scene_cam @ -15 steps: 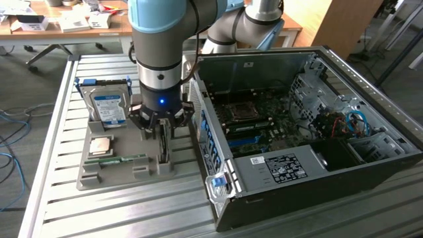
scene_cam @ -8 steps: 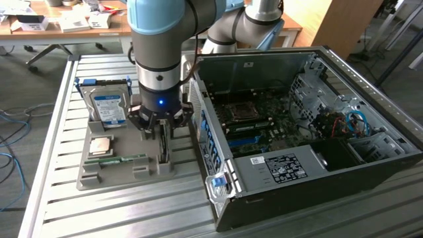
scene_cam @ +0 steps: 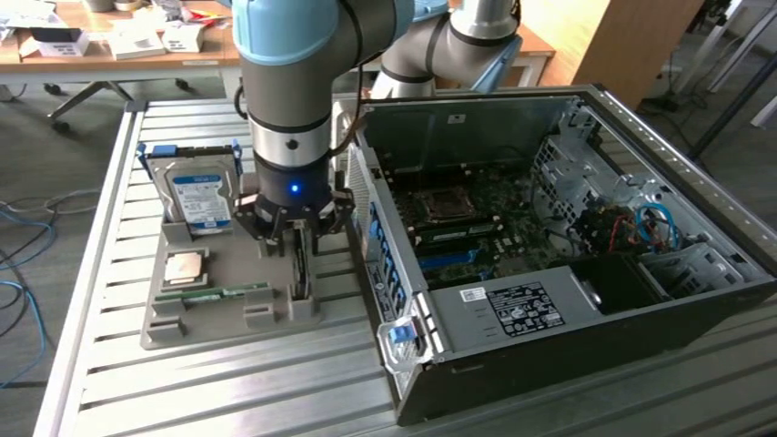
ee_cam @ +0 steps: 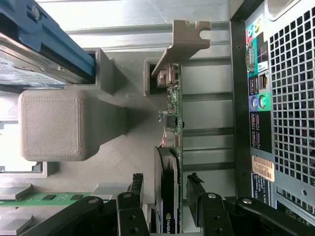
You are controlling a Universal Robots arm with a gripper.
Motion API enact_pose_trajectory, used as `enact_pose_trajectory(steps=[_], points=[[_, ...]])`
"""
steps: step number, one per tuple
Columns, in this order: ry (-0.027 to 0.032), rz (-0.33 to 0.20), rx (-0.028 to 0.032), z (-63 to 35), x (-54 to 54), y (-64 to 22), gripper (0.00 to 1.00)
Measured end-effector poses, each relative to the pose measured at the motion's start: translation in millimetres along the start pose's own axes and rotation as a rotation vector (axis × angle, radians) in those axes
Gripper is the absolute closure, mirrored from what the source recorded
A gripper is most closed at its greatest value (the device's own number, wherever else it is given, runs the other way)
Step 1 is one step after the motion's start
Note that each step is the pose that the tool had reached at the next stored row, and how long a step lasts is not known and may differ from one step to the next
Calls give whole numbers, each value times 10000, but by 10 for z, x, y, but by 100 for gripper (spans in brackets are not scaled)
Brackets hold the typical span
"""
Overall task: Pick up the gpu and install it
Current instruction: 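Pick up the gpu and move the gpu toward the slot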
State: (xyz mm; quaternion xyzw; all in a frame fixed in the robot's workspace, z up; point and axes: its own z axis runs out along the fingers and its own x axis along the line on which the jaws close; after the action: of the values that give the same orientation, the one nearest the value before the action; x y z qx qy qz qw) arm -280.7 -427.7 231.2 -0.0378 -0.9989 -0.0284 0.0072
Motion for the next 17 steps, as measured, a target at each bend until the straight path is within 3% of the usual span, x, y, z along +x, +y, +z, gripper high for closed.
enact_pose_trajectory(steps=[8, 10, 11, 17], points=[[-1, 0, -1, 1, 0, 0, 51], [-2, 0, -1, 2, 0, 0, 53], [-1, 0, -1, 1, 0, 0, 60], [-1, 0, -1, 2, 0, 0, 60]])
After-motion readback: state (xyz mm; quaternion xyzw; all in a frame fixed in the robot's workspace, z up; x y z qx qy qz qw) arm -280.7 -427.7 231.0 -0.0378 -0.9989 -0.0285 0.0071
